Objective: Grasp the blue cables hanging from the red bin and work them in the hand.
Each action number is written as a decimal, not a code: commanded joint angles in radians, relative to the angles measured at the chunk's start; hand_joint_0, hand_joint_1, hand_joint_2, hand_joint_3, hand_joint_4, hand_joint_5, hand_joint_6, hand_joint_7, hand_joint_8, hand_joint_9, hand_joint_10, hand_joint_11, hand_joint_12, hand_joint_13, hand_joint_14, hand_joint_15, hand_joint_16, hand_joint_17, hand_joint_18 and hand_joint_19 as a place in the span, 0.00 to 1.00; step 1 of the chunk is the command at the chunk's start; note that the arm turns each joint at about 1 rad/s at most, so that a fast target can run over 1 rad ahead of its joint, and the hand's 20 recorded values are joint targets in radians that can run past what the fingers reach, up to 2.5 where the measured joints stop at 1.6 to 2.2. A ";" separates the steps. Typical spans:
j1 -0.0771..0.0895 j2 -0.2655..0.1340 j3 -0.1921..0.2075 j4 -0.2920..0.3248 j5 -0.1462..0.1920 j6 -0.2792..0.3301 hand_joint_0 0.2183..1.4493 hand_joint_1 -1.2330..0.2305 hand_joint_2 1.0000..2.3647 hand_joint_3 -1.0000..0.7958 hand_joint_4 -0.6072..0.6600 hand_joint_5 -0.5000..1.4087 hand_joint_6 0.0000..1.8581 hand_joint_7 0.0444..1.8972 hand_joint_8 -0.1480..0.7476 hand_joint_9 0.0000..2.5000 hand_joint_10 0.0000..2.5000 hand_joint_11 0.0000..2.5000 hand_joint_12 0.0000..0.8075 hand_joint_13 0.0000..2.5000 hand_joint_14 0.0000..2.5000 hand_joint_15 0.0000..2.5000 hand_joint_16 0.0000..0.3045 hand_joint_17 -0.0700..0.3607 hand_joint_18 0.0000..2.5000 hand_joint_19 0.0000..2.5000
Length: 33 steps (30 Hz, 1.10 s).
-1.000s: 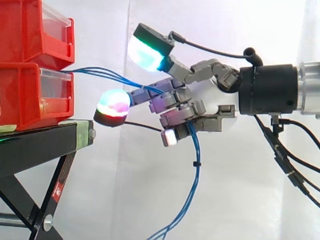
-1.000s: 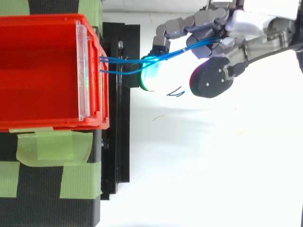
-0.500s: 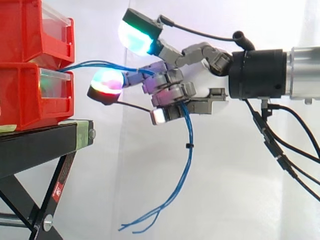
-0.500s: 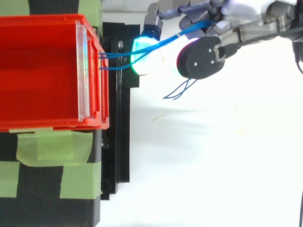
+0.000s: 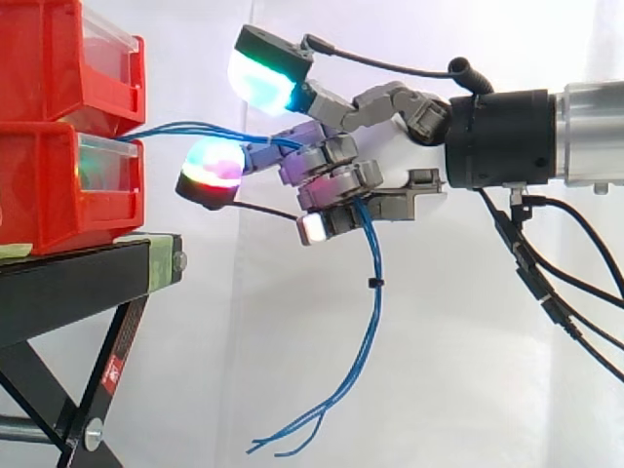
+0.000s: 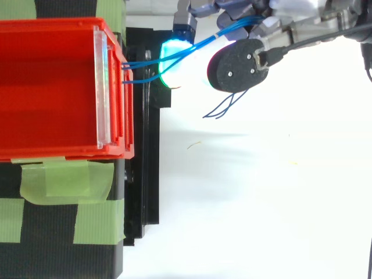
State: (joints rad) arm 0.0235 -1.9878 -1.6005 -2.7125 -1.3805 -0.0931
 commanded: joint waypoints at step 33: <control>-0.020 0.001 0.001 -0.069 0.182 -0.043 0.46 0.38 0.00 0.00 0.67 0.54 0.00 0.70 0.50 0.35 1.00 0.96 0.59 0.45 1.00 0.64 0.18 0.45 0.50 0.24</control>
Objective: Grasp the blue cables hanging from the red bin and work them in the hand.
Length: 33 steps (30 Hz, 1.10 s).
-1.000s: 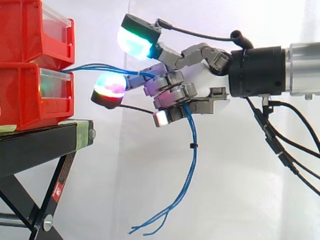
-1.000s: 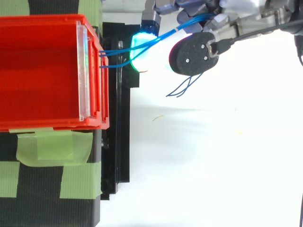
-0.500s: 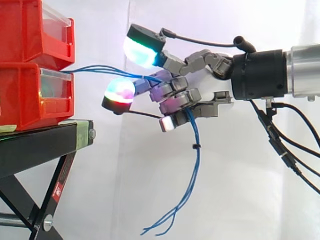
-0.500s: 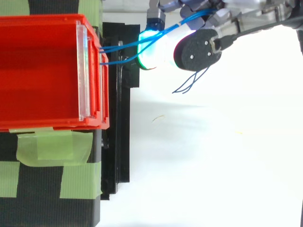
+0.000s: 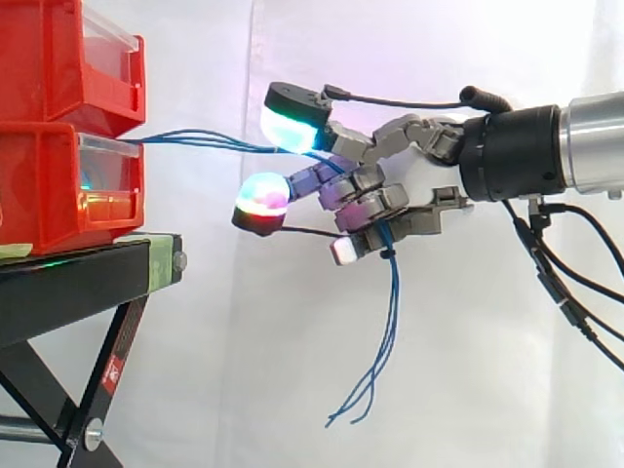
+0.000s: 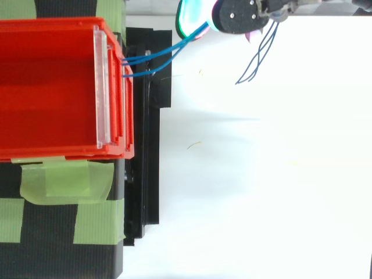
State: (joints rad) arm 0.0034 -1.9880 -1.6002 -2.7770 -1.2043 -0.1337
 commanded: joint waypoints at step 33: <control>0.030 0.002 0.056 -0.032 -0.029 -0.138 0.50 0.37 0.00 0.02 0.65 0.53 0.00 0.72 0.51 0.35 1.00 0.97 0.57 0.44 1.00 0.64 0.17 0.43 0.49 0.26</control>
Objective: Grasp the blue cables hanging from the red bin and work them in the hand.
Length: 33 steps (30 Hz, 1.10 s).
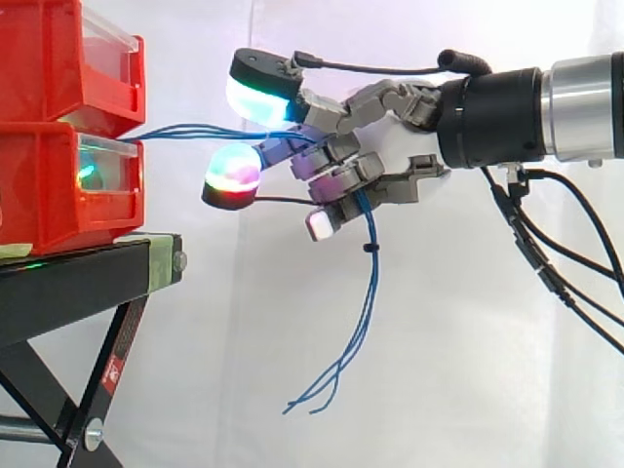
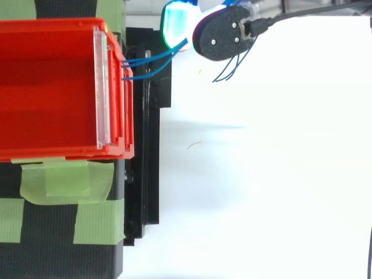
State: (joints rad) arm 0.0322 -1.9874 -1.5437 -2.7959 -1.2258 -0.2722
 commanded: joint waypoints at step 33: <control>-0.003 -0.001 -0.001 -0.014 -0.008 -0.004 0.48 0.37 0.00 0.02 0.66 0.50 0.08 0.71 0.52 0.34 1.00 0.97 0.58 0.44 1.00 0.64 0.17 0.44 0.48 0.24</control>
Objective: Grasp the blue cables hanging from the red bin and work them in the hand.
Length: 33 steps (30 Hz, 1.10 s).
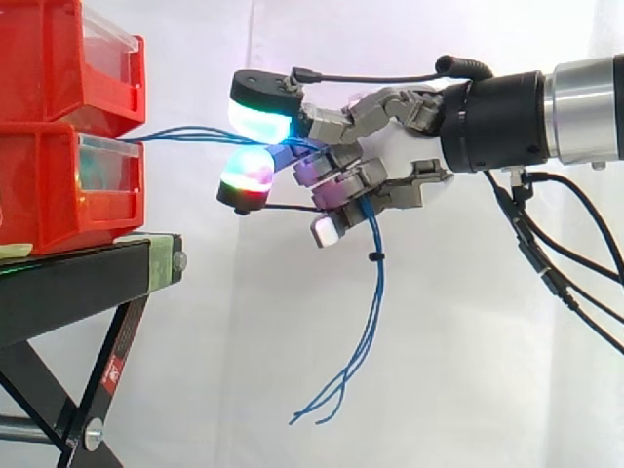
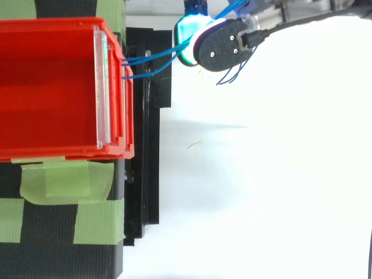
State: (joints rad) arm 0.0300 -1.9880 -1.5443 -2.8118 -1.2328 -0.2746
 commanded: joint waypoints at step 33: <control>-0.022 0.000 0.015 0.006 -0.001 -0.057 0.47 0.38 0.00 0.00 0.66 0.50 0.08 0.71 0.52 0.34 1.00 0.96 0.58 0.44 1.00 0.63 0.17 0.44 0.48 0.24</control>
State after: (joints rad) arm 0.0116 -1.9870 -1.5349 -2.8058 -1.2333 -0.3267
